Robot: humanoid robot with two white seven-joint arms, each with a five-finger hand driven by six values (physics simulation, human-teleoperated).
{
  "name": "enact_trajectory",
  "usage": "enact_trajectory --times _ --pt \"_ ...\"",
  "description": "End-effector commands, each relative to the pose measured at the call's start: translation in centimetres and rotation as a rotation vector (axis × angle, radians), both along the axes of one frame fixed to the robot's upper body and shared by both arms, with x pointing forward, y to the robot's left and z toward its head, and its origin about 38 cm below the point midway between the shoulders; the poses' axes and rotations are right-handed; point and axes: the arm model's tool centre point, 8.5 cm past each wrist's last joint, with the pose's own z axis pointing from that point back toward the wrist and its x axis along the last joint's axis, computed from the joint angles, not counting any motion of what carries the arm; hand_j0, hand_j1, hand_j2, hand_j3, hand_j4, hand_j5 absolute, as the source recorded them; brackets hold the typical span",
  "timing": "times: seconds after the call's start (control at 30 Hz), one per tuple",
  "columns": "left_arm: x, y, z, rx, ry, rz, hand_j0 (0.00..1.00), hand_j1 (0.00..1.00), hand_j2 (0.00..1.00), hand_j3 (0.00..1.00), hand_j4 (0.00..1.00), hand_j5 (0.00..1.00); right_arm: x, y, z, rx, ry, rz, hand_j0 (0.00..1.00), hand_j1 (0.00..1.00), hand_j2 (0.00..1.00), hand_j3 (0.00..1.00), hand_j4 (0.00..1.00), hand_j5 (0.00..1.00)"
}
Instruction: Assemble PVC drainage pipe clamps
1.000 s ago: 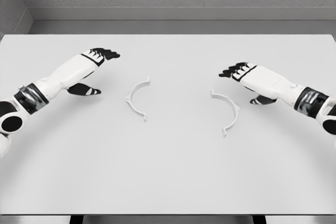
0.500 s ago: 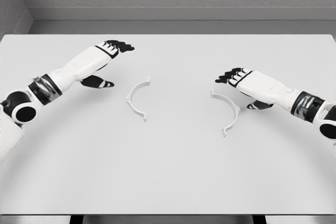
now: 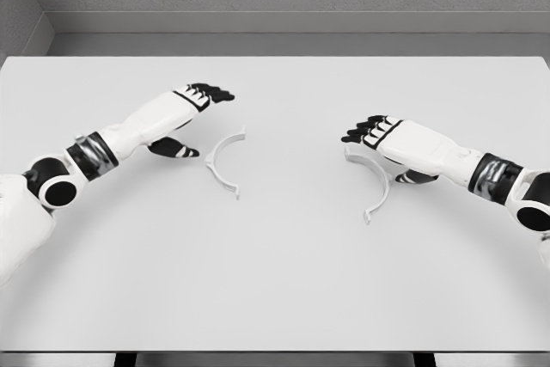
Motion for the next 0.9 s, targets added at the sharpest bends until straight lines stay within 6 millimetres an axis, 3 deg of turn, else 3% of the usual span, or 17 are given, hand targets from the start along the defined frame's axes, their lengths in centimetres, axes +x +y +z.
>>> enact_trajectory --times 0.0,0.47,0.87 --pt "0.0 0.1 -0.4 -0.003 0.013 0.005 1.0 1.0 1.0 1.0 1.0 1.0 -0.1 0.1 -0.1 0.001 0.005 0.004 1.0 1.0 1.0 1.0 1.0 1.0" --pt "-0.1 0.1 -1.3 -0.002 0.035 0.013 1.0 1.0 1.0 1.0 1.0 1.0 -0.3 1.3 0.1 -0.022 0.022 0.039 1.0 1.0 1.0 1.0 1.0 1.0" --pt "-0.2 -0.9 -1.7 0.006 0.036 -0.004 1.0 1.0 1.0 1.0 1.0 1.0 -0.2 4.1 -0.5 0.006 0.035 0.084 1.0 1.0 1.0 1.0 1.0 1.0"
